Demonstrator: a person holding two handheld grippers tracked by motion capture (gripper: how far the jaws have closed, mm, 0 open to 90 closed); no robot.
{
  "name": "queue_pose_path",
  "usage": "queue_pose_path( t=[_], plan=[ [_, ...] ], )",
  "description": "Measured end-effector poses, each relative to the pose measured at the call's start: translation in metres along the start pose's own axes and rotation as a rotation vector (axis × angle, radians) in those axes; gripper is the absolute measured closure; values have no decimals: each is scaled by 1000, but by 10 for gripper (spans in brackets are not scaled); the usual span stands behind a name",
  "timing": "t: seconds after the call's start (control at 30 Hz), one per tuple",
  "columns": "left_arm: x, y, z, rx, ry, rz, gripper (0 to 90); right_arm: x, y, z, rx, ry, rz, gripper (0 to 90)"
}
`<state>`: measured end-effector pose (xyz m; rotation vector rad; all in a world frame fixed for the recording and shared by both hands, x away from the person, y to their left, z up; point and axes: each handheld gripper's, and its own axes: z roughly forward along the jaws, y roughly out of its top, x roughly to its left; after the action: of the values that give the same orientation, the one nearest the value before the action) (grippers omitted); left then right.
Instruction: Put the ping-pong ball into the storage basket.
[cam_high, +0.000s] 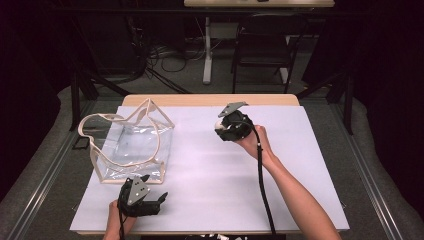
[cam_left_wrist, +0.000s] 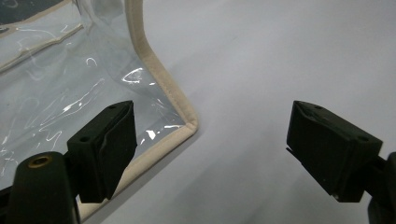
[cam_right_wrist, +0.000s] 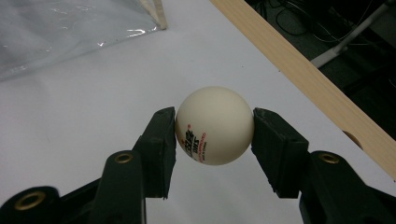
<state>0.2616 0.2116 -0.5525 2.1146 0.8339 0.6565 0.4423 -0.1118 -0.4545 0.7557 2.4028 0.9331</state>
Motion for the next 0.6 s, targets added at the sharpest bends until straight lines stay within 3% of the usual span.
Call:
queue_pose_path(
  t=[0.6],
  plan=[
    [0,0,0,-2,1,4,164,1,14,-12,-10,0,-28,505]
  ],
)
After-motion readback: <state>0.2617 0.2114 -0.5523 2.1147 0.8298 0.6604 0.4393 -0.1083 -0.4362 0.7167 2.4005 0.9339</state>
